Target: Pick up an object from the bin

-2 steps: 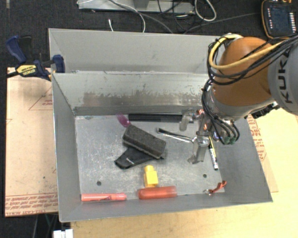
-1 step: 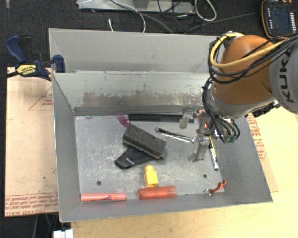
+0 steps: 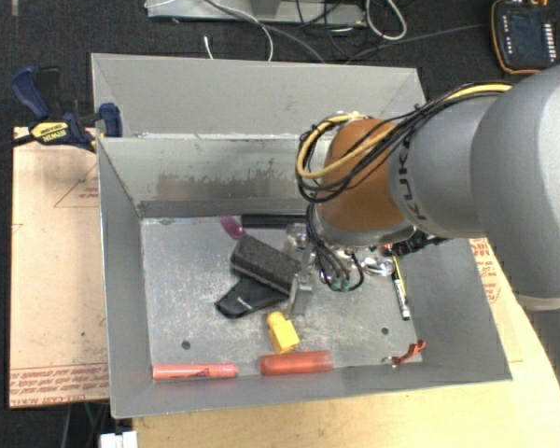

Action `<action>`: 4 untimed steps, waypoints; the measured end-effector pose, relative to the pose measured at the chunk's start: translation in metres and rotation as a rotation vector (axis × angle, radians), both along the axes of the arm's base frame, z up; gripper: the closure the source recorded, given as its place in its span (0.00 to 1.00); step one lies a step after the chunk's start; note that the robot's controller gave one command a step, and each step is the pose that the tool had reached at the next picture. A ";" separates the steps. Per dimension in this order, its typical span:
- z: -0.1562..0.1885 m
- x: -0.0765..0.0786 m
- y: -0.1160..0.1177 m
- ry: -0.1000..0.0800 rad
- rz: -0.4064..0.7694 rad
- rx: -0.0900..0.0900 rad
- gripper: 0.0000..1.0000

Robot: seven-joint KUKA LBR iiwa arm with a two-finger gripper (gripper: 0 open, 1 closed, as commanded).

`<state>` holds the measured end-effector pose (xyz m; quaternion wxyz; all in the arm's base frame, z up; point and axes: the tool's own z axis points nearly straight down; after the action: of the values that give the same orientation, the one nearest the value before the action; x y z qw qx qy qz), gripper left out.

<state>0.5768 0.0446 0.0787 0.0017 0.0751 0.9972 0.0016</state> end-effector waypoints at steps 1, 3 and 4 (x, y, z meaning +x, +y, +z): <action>-0.008 -0.017 0.029 -0.012 0.083 -0.003 0.00; -0.008 0.003 0.078 -0.013 -0.070 0.000 0.00; -0.009 -0.022 0.048 -0.001 -0.108 -0.002 1.00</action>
Offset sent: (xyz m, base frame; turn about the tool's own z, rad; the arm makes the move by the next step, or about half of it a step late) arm -0.0314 0.0420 -0.0087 0.1153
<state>0.5543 0.0928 0.0699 0.0026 0.1286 0.9917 0.0005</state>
